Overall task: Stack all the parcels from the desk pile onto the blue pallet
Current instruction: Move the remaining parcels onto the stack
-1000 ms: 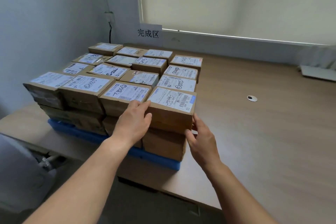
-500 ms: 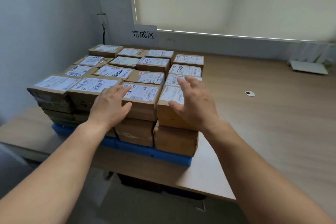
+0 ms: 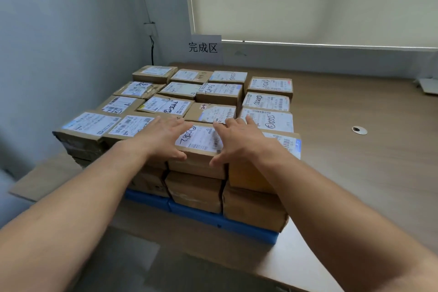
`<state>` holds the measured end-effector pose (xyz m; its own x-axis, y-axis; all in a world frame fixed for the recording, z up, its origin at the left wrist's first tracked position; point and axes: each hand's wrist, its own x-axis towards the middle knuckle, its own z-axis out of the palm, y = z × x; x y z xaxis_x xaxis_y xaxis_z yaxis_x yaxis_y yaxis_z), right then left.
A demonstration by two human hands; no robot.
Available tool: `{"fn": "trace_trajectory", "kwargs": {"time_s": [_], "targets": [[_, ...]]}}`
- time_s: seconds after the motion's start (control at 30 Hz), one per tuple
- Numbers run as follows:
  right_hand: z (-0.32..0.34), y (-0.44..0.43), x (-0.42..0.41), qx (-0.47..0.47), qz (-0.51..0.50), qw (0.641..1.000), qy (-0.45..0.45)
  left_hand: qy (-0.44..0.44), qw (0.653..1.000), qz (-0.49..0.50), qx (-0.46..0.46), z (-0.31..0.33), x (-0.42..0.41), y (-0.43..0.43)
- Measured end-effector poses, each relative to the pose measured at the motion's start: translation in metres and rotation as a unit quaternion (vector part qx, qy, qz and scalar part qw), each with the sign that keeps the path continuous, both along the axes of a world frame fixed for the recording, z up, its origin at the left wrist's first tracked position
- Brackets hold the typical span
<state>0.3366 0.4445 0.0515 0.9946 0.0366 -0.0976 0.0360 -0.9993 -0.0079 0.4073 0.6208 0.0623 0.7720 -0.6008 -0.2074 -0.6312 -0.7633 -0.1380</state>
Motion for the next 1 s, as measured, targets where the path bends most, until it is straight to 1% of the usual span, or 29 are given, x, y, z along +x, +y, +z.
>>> {"fn": "trace_trajectory", "kwargs": {"time_s": [0.1, 0.23, 0.4, 0.53, 0.57, 0.63, 0.7, 0.77, 0.8, 0.87, 0.93, 1.0], "targets": [[-0.001, -0.001, 0.007, 0.020, 0.001, 1.000, 0.015, 0.027, 0.999, -0.029, 0.031, 0.003, 0.017, -0.003], [0.001, -0.001, 0.006, 0.024, 0.000, 1.000, 0.018, 0.054, 0.996, -0.058, 0.045, 0.003, 0.029, -0.006], [0.004, 0.006, -0.001, 0.025, -0.014, 0.999, 0.026, 0.057, 0.993, -0.090, 0.041, 0.005, 0.032, 0.005], [0.003, 0.014, -0.009, 0.016, -0.033, 0.998, 0.049, 0.061, 0.991, -0.113, 0.043, 0.007, 0.022, 0.014], [0.004, 0.015, -0.010, 0.022, -0.040, 0.997, 0.059, 0.065, 0.990, -0.116, 0.037, 0.007, 0.020, 0.016], [0.008, 0.015, -0.010, 0.067, -0.058, 0.994, 0.067, 0.084, 0.990, -0.114, -0.004, 0.009, 0.020, 0.016], [0.013, 0.012, -0.005, 0.108, -0.082, 0.991, 0.022, 0.101, 0.987, -0.106, -0.068, 0.011, 0.024, 0.015], [0.016, 0.005, 0.002, 0.101, -0.115, 0.987, -0.044, 0.089, 0.985, -0.090, -0.120, 0.014, 0.035, 0.011], [0.017, 0.000, 0.006, 0.094, -0.129, 0.985, -0.060, 0.074, 0.984, -0.082, -0.140, 0.015, 0.041, 0.008], [0.018, -0.009, 0.017, 0.093, -0.141, 0.983, -0.066, 0.045, 0.985, -0.069, -0.153, 0.018, 0.051, 0.000], [0.016, -0.017, 0.029, 0.094, -0.143, 0.984, -0.059, 0.024, 0.988, -0.067, -0.136, 0.019, 0.061, -0.011], [0.013, -0.025, 0.042, 0.081, -0.138, 0.986, -0.050, 0.022, 0.991, -0.066, -0.116, 0.019, 0.069, -0.022]]}}
